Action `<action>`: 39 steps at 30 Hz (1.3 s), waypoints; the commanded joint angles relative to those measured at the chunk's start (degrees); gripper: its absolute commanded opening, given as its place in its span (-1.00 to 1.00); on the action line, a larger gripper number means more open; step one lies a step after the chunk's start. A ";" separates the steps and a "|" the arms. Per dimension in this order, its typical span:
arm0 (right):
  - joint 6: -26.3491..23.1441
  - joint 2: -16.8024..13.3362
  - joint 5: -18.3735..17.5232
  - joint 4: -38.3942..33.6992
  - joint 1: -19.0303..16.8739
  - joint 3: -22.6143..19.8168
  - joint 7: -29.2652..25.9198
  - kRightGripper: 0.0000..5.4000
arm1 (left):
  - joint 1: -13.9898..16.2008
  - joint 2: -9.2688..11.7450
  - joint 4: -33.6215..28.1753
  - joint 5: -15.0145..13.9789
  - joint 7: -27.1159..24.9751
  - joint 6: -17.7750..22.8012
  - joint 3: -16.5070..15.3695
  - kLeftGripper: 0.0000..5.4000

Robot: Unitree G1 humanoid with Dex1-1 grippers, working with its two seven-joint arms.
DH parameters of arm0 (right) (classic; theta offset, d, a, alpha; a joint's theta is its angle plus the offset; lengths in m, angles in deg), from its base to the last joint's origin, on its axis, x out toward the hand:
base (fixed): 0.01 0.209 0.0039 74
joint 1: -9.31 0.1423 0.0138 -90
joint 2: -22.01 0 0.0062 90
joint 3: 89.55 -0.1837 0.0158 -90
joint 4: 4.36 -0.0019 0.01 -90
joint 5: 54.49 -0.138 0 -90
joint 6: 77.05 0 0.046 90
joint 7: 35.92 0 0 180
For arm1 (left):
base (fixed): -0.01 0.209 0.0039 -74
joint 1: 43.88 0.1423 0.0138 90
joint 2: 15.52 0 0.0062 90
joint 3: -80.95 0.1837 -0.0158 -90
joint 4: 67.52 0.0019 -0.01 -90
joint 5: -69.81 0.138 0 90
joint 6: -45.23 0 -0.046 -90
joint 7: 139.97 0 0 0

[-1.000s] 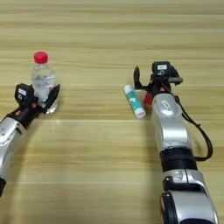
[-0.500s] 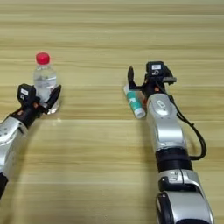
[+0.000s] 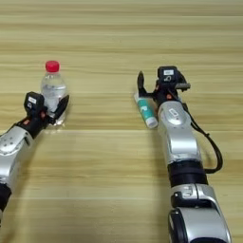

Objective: Move the objects on the table

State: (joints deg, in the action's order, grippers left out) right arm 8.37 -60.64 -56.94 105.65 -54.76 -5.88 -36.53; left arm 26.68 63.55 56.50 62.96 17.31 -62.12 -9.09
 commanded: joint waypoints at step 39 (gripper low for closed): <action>-0.62 -0.08 0.09 -0.05 0.58 0.29 -0.60 1.00 | 2.83 -1.72 -11.05 -4.30 -0.89 -2.94 -1.22 0.99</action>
State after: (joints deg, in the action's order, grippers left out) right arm 8.36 -60.64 -56.88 105.59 -54.76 -5.74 -36.70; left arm 28.79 62.08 47.11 59.59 17.22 -65.22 -10.60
